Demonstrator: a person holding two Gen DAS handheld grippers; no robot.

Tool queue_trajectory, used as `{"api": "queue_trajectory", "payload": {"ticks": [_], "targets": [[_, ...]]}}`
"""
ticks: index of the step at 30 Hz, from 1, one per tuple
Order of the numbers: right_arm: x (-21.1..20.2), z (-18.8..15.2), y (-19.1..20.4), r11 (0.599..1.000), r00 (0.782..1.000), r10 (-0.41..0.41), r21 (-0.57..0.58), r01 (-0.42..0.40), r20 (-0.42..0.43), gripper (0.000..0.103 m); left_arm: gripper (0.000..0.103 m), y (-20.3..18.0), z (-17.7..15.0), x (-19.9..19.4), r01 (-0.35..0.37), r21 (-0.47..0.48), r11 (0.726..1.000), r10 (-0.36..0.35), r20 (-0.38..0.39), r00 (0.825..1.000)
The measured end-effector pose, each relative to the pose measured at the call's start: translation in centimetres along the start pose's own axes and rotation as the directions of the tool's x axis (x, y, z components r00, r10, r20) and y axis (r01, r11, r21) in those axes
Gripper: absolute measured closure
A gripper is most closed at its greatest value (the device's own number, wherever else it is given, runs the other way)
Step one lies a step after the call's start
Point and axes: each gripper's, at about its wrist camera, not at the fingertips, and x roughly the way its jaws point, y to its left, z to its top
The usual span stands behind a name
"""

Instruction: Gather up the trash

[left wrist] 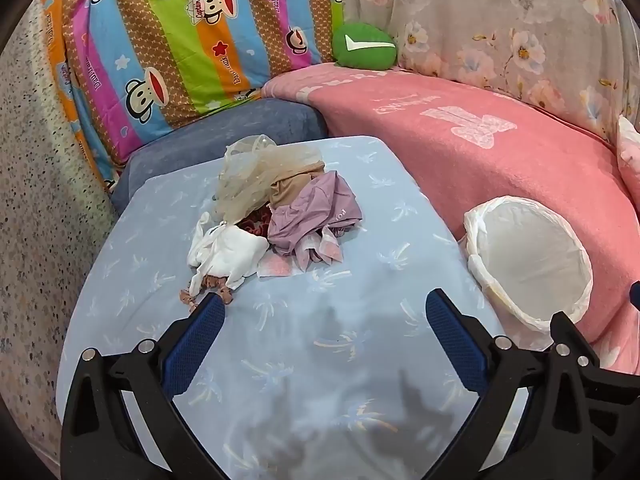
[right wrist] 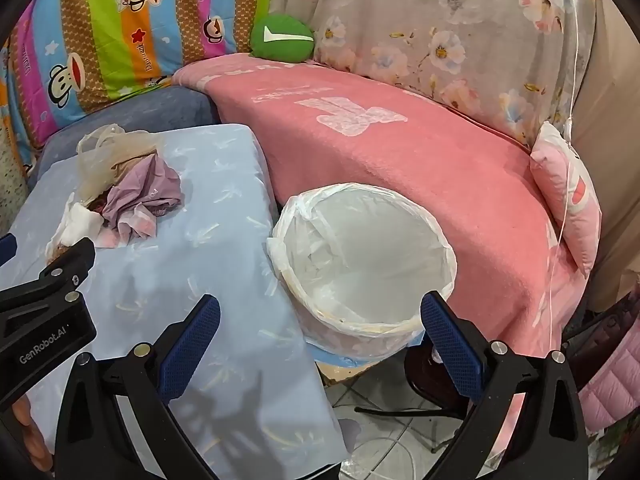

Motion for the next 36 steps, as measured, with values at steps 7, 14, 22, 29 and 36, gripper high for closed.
{"api": "queue_trajectory", "payload": {"ticks": [7, 14, 22, 29, 36], "targets": [[-0.1, 0.2, -0.4, 1.000, 1.000, -0.002, 0.005, 0.002, 0.001, 0.006, 0.007, 0.2, 0.1, 0.2, -0.004, -0.004, 1.000, 0.004, -0.007, 1.000], [-0.1, 0.3, -0.7, 1.000, 1.000, 0.000, 0.005, 0.000, 0.000, 0.006, 0.007, -0.1, -0.1, -0.1, -0.004, -0.003, 1.000, 0.004, 0.005, 1.000], [-0.1, 0.3, -0.5, 1.000, 1.000, -0.002, 0.006, 0.002, 0.001, 0.006, 0.007, -0.6, 0.1, 0.0, -0.004, -0.004, 1.000, 0.004, 0.005, 1.000], [-0.1, 0.4, -0.7, 1.000, 1.000, -0.003, 0.007, 0.003, 0.003, 0.006, 0.007, 0.2, 0.1, -0.1, 0.004, -0.011, 1.000, -0.004, 0.004, 1.000], [-0.4, 0.8, -1.5, 1.000, 1.000, -0.008, 0.012, 0.008, 0.006, 0.006, 0.007, 0.4, 0.0, -0.2, 0.004, -0.012, 1.000, -0.004, 0.004, 1.000]]}}
